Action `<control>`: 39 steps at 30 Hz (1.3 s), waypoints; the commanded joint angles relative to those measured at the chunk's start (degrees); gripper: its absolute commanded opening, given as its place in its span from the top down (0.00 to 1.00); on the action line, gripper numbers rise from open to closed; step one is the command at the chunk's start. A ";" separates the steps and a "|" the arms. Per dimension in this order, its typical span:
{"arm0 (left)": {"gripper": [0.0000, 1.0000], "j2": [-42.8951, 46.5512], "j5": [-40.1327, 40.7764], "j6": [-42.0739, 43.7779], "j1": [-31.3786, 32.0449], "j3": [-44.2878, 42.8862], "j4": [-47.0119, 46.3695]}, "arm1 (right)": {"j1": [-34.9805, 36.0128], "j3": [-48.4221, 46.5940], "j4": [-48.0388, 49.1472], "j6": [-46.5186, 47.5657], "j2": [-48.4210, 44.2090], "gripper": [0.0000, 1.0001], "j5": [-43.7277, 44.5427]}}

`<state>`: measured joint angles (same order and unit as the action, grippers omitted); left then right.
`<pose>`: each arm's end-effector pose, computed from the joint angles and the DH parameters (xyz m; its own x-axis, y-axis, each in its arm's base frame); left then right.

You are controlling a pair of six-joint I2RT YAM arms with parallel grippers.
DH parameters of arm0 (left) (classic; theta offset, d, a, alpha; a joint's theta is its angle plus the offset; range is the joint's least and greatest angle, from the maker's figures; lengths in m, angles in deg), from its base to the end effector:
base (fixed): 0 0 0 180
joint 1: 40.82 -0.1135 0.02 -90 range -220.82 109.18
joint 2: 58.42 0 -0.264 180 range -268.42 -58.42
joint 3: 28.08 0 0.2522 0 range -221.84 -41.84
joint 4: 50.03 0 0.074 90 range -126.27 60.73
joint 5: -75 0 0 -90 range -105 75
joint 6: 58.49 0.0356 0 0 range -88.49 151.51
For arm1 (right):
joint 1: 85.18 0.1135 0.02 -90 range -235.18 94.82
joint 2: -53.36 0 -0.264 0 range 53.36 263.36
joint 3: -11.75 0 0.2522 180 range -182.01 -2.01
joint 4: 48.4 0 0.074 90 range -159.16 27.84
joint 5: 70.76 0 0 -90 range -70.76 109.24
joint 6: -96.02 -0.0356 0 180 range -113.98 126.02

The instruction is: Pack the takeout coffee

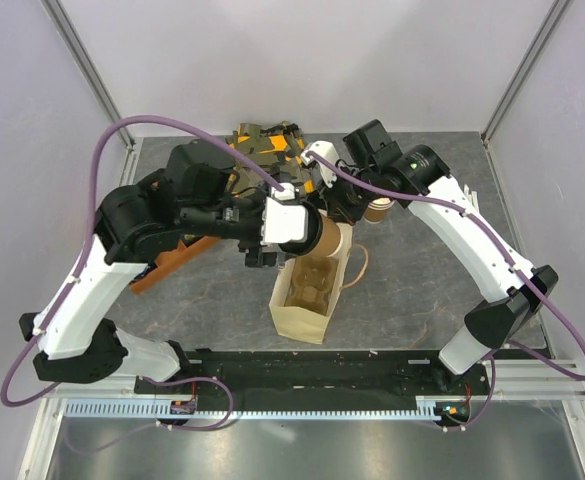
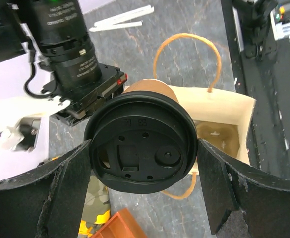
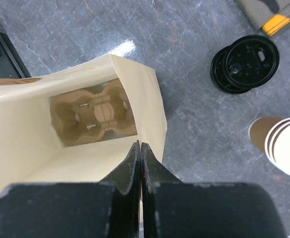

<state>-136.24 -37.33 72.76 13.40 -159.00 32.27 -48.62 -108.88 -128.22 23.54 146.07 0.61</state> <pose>0.1113 -0.1775 0.5211 0.4082 0.4768 -0.7785 0.8981 -0.0566 0.4362 0.2517 0.2008 0.4105 -0.3852 -0.6408 -0.6641 -0.8795 0.4728 0.0540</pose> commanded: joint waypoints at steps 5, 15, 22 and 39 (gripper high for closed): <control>0.40 -0.40 8.96 6.20 2.91 5.01 -0.51 | 1.15 -1.67 -1.53 -3.45 -0.77 1.00 0.88; 0.42 -3.21 18.10 7.88 7.48 11.43 -1.56 | 1.24 -3.34 -1.79 -4.69 -0.68 1.00 0.09; 0.43 -4.44 24.34 7.61 9.94 17.75 -5.77 | 2.73 -3.26 -1.00 -4.42 -2.62 1.00 0.53; 0.44 -5.32 27.69 7.35 12.84 30.85 -12.54 | 7.39 9.22 5.94 -3.37 -11.32 1.00 1.41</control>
<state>-141.23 -10.97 78.75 25.70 -129.52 23.37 -41.43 -100.88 -125.03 20.81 136.19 1.79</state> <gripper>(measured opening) 0.857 0.007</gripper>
